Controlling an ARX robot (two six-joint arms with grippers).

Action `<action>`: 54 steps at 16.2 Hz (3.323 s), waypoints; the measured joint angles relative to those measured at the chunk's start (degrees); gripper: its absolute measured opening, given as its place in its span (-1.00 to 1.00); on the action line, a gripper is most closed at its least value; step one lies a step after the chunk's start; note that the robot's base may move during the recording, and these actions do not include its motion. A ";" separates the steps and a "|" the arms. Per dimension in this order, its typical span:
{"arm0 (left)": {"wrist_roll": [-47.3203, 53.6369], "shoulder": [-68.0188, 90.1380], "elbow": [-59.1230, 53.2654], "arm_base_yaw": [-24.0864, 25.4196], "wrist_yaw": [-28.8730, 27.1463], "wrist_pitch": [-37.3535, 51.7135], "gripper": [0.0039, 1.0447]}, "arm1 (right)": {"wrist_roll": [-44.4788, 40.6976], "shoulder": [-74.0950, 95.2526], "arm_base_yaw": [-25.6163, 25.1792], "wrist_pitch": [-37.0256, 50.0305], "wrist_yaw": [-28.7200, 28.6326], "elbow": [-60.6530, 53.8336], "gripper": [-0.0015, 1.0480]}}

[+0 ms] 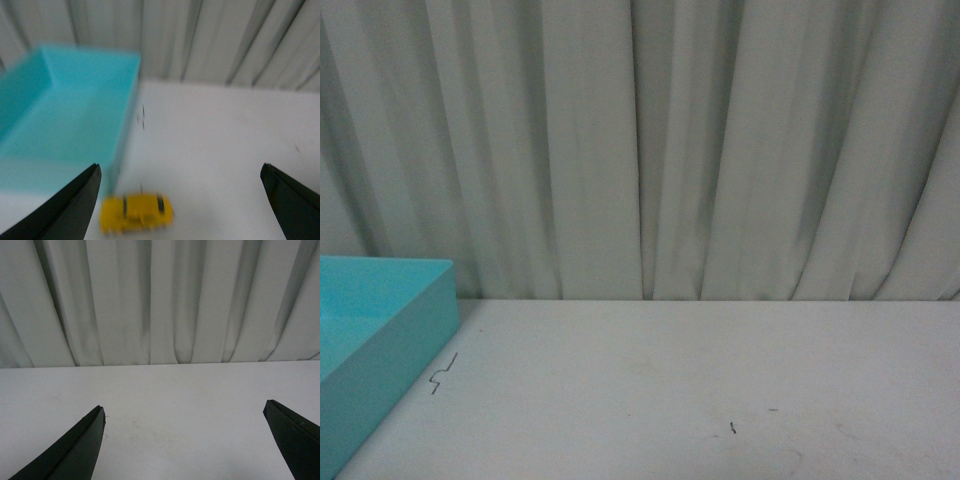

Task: Wind up and store yellow beetle toy

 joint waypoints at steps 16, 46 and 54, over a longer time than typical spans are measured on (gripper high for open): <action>85.83 79.91 46.45 11.61 21.64 -12.61 0.88 | -0.02 0.00 0.00 0.02 -0.02 0.00 0.87; 104.32 100.21 41.75 2.84 0.15 -5.25 0.20 | -0.02 0.00 0.00 0.02 -0.02 0.00 0.87; 93.44 92.59 41.38 -1.99 11.56 -16.48 -0.24 | -0.02 0.00 0.00 0.02 -0.02 0.00 0.87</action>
